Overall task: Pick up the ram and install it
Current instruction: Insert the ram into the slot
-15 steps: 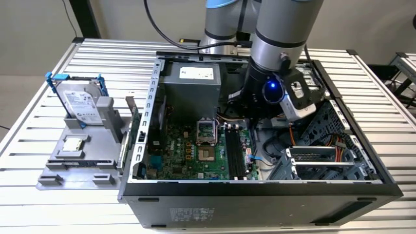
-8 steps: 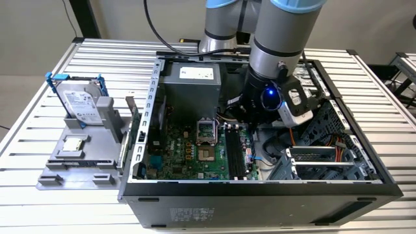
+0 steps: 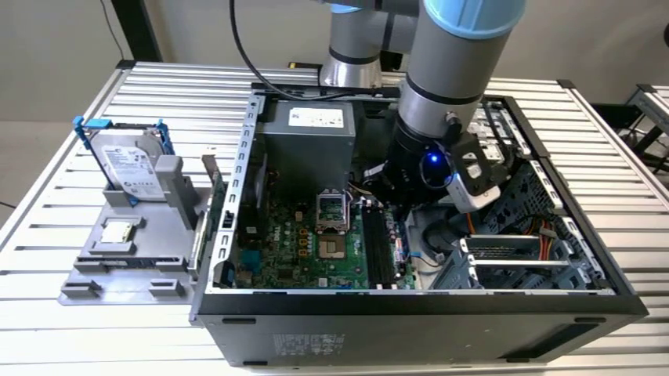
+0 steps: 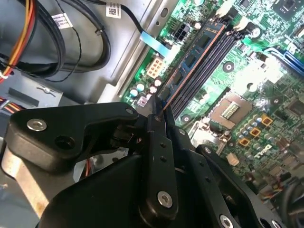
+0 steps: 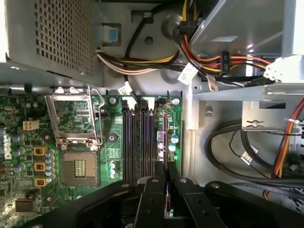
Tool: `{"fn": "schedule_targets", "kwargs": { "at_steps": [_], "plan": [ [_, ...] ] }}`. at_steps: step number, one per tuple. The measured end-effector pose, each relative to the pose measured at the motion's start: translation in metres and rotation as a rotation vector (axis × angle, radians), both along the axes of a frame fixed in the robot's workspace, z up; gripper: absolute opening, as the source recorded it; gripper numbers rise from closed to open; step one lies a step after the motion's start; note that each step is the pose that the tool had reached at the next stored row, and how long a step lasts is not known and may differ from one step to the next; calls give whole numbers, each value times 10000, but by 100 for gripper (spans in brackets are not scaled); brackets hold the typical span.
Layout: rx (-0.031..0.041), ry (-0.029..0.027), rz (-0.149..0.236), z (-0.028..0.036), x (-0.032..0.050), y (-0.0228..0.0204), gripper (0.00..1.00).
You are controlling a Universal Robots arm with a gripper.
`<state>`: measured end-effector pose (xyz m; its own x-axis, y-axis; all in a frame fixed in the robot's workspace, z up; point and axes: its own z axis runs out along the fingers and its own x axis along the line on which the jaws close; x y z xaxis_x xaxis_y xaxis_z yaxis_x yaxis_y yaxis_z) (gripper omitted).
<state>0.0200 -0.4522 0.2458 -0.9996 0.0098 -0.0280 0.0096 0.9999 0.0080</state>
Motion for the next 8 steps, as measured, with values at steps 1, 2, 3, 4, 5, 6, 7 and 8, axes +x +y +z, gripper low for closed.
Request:
{"fn": "schedule_targets", "kwargs": {
  "at_steps": [1,2,3,4,5,6,7,8],
  "plan": [
    [-7,9,13,-10,0,0,0],
    [-10,18,15,-10,1,0,0],
    [-10,28,14,-10,0,0,0],
    [-11,28,14,-12,1,0,0],
    [-7,27,14,-23,1,0,0],
    [-12,29,14,-35,1,-6,0],
    [-12,29,17,-47,2,-19,0],
    [-8,27,16,-66,1,-29,0]
  ]
}}
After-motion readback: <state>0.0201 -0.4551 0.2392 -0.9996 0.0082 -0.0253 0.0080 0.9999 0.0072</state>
